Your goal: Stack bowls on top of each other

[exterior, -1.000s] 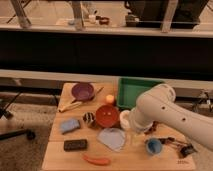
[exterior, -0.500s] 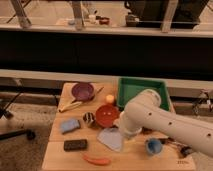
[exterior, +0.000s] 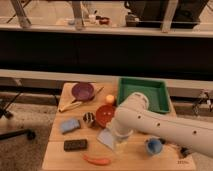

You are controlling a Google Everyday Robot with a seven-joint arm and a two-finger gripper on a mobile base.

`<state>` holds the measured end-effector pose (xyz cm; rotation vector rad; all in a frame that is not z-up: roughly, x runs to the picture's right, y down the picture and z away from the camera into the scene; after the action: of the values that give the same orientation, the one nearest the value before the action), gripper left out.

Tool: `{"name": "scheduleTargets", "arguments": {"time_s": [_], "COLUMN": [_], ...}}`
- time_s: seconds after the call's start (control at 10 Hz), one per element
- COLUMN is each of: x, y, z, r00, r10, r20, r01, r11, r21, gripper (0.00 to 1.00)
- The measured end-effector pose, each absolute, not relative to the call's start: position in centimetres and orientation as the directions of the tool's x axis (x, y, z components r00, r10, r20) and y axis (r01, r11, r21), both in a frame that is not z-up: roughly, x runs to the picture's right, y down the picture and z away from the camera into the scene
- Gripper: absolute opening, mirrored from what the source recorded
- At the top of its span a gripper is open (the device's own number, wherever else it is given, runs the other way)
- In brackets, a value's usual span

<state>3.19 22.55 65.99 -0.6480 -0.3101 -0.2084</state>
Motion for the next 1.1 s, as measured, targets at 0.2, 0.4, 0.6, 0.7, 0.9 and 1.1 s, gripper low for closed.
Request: {"name": "scheduleTargets", "arguments": {"time_s": [0.2,0.4,0.6,0.7,0.9,1.1], "x": [2.7,2.0,1.5,1.4,1.2,0.9], "y": [22.4,22.1,21.9,21.7,21.4,21.2], "z": [66.7,67.5,68.4,68.8,69.6,70.4], "r00": [0.934,0.933,0.933,0.934,0.934,0.933], "r10": [-0.091,-0.092,-0.094,-0.093,-0.092,-0.091], "r20": [0.346,0.348,0.347,0.345,0.345,0.347], "r01": [0.283,0.284,0.285,0.283,0.281,0.279], "r11": [0.779,0.781,0.783,0.784,0.787,0.791], "r21": [-0.559,-0.556,-0.554,-0.553,-0.550,-0.545], "gripper": [0.80,0.80,0.80,0.80,0.80,0.80]}}
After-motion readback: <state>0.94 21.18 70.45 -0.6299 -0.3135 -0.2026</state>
